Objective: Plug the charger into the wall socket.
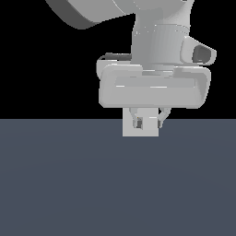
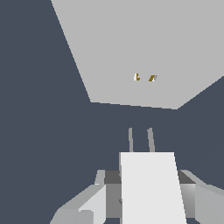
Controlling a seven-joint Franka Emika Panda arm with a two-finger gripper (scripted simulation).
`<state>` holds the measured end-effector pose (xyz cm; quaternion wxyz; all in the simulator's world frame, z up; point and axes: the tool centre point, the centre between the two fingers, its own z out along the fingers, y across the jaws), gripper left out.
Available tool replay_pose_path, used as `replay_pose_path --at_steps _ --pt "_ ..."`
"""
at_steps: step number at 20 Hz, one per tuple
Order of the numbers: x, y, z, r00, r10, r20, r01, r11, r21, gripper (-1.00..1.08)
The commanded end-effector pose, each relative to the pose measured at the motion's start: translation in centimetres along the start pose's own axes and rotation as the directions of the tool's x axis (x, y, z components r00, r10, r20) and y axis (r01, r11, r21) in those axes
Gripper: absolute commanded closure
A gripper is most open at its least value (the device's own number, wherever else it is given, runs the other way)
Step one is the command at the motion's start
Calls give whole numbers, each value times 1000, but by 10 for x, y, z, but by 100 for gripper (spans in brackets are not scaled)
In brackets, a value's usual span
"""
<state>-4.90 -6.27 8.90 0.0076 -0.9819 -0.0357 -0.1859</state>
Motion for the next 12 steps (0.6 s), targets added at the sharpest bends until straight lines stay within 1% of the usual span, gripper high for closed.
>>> replay_pose_path --at_steps 1,7,12 --pt "3 0 -3 1000 29 0 -29 1000 -11 108" --pt "6 -1 -8 997 71 2 -71 997 -29 108" --pt "7 -2 -9 996 87 4 -87 996 -36 108"
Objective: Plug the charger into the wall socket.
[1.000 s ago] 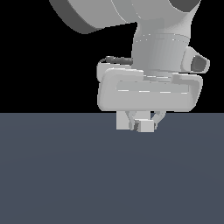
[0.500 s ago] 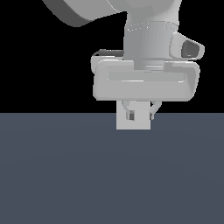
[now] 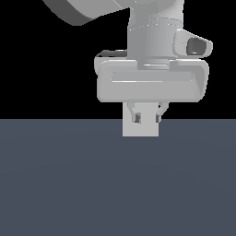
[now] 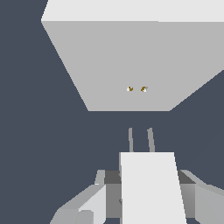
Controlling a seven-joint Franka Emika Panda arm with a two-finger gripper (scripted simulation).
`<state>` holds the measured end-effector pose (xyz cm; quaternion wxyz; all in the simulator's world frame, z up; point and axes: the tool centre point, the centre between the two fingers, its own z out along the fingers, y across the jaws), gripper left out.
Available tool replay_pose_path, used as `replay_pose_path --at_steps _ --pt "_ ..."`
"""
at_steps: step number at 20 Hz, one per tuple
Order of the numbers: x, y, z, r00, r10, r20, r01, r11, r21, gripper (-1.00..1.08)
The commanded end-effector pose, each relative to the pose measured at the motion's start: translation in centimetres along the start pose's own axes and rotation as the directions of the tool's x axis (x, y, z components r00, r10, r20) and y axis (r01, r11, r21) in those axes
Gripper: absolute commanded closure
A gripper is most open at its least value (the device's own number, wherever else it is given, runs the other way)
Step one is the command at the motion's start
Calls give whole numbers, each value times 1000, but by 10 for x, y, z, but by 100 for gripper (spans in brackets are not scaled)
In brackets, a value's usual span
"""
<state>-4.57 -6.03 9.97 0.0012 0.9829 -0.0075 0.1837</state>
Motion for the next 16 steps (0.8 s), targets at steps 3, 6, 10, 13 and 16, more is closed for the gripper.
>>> replay_pose_path --at_steps 3,6,10,13,16 --pt "0 0 -1 1000 7 1 -7 1000 -3 108" --pt "0 0 0 1000 5 1 -5 1000 -3 108" --pt "0 0 0 1000 5 1 -5 1000 -3 108" --pt "3 0 1 1000 5 1 -5 1000 -3 108" --pt "10 0 3 1000 5 2 -5 1000 -4 108"
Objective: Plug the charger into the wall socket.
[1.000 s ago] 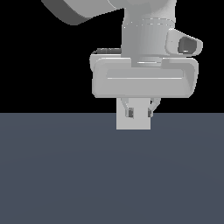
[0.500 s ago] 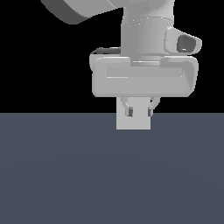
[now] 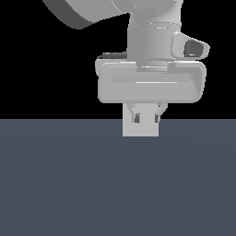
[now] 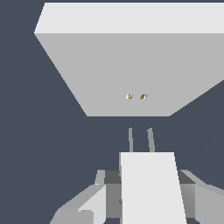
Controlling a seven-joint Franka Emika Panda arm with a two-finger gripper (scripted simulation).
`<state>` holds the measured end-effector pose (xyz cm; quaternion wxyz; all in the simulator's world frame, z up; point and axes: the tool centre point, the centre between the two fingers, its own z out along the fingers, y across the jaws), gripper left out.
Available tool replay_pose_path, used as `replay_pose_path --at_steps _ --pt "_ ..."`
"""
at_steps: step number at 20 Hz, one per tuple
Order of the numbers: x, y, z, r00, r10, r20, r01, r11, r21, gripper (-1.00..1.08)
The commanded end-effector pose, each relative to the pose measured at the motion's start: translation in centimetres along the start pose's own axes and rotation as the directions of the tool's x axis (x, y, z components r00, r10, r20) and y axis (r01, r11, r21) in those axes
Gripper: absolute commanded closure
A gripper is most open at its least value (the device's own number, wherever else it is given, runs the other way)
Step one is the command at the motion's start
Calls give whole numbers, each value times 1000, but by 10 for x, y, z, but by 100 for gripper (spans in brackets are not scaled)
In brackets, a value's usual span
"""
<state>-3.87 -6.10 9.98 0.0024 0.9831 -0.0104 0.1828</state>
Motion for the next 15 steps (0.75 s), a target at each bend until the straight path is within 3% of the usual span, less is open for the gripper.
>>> replay_pose_path --at_steps 1,8,15 --pt "6 0 2 1000 -1 0 1 1000 0 108" --pt "32 0 12 1000 -1 0 1 1000 -1 108" --pt "40 0 15 1000 0 -1 0 1000 0 108"
